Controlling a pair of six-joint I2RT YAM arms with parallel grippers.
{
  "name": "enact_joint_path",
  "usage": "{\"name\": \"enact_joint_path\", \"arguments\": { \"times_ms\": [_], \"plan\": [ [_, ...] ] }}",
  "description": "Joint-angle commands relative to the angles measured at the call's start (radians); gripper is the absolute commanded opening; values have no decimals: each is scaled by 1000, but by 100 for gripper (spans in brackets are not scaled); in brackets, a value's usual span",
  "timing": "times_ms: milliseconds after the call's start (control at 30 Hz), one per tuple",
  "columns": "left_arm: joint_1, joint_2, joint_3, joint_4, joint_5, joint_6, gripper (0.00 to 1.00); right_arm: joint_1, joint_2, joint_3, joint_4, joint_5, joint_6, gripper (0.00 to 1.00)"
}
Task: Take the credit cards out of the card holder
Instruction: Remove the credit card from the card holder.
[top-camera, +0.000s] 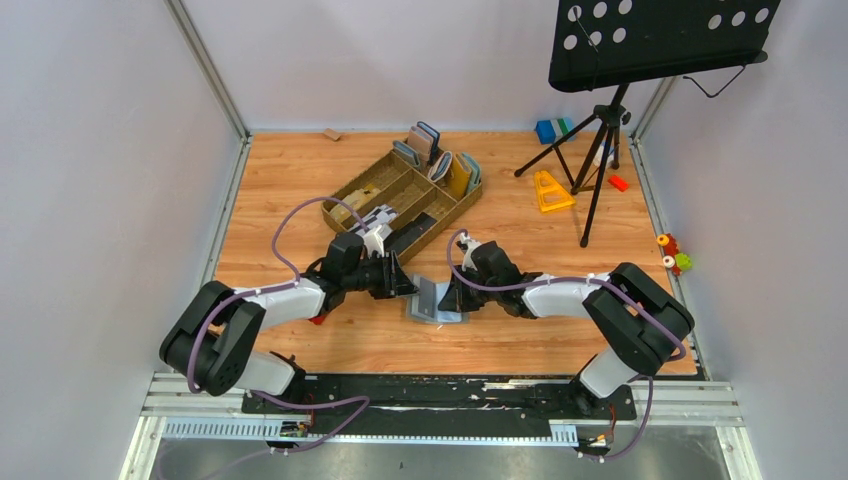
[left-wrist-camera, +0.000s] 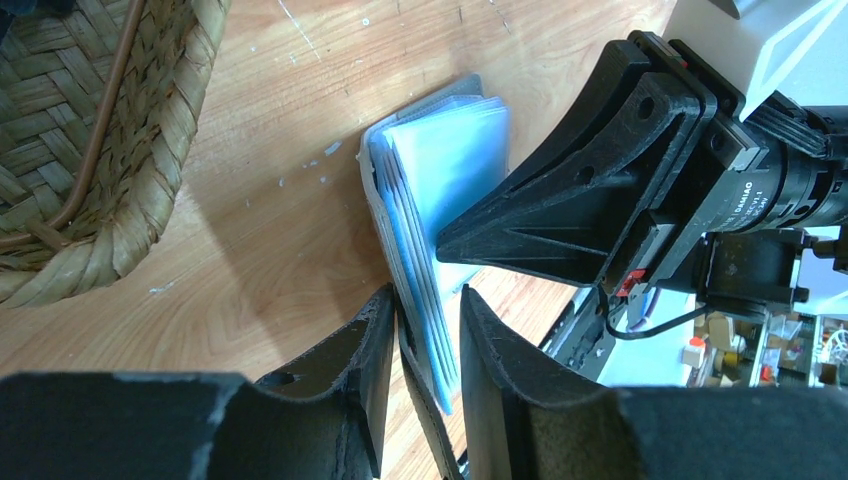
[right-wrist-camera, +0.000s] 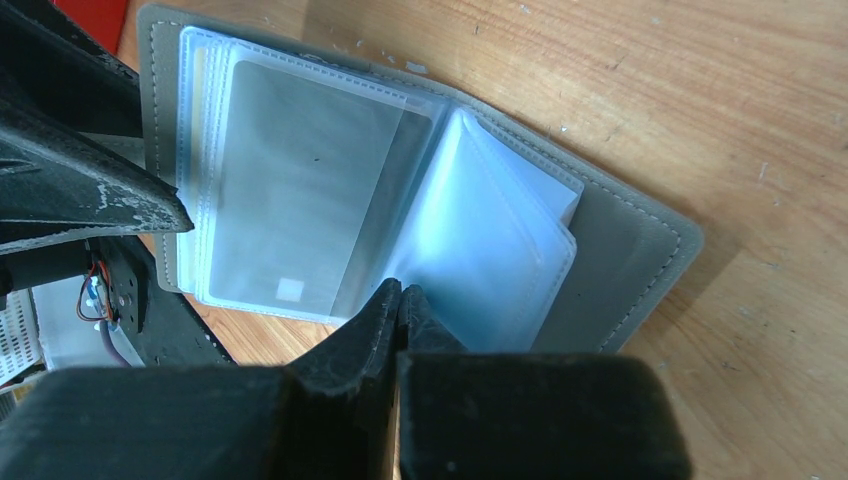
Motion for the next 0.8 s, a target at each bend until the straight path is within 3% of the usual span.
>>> {"name": "enact_joint_path", "arguments": {
  "times_ms": [0, 500, 767],
  "plan": [
    [-2, -9, 8, 48, 22, 1, 37, 0, -2, -13, -60, 43, -25, 0],
    [-53, -3, 46, -14, -22, 53, 40, -2, 7, -2, -56, 36, -23, 0],
    [-53, -23, 45, -39, -44, 68, 27, -34, -36, -12, -11, -45, 9, 10]
  ]
}}
